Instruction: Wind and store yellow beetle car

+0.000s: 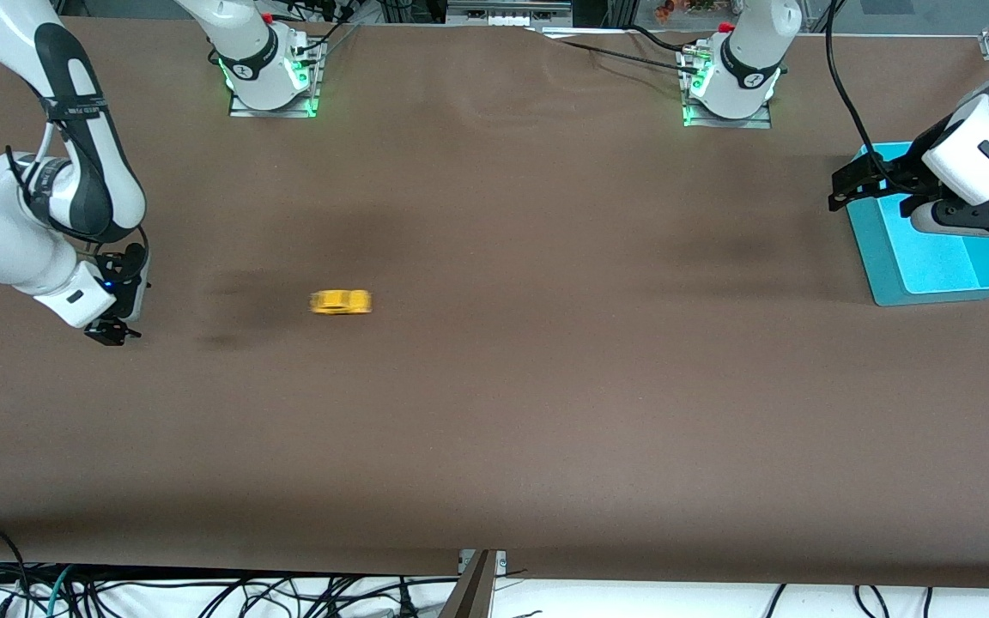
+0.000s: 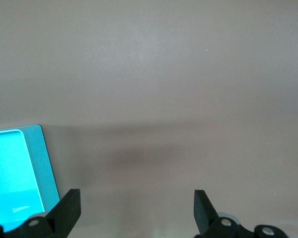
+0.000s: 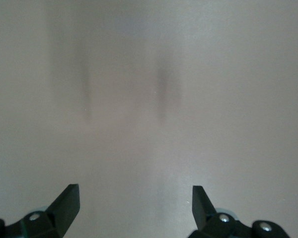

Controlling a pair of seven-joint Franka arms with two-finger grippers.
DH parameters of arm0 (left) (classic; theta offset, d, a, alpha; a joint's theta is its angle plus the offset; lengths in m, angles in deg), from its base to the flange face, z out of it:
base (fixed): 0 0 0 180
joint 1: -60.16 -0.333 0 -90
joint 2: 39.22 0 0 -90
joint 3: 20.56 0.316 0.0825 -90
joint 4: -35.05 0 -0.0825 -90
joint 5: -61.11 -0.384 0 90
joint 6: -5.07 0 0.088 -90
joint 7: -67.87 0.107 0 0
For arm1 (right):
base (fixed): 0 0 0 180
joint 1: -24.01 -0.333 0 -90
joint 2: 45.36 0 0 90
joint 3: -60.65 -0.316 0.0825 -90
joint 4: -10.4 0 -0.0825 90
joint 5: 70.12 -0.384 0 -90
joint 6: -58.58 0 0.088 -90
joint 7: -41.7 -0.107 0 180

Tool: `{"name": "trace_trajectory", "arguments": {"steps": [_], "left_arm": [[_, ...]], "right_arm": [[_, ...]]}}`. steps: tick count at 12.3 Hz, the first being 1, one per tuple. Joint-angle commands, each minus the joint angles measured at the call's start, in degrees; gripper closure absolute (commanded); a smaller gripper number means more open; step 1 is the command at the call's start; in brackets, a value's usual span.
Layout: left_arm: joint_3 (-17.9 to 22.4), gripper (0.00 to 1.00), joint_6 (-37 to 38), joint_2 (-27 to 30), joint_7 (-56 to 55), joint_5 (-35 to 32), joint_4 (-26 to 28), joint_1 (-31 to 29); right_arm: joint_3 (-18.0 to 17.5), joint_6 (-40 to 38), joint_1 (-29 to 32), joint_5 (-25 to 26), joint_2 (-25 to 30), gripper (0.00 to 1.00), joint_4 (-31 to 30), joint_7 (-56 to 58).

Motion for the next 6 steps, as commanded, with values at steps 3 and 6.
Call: {"name": "trace_trajectory", "arguments": {"steps": [3,6], "left_arm": [[-0.08,0.0,1.2,-0.05,-0.12,-1.08,-0.92,-0.05],[0.01,0.0,1.2,-0.05,-0.12,-1.08,-0.83,-0.05]], "right_arm": [[-0.46,-7.3,0.35,-1.77,0.14,0.0,6.71,-4.28],[-1.77,-15.99,0.09,-1.77,0.14,0.0,13.74,-16.57]]}}
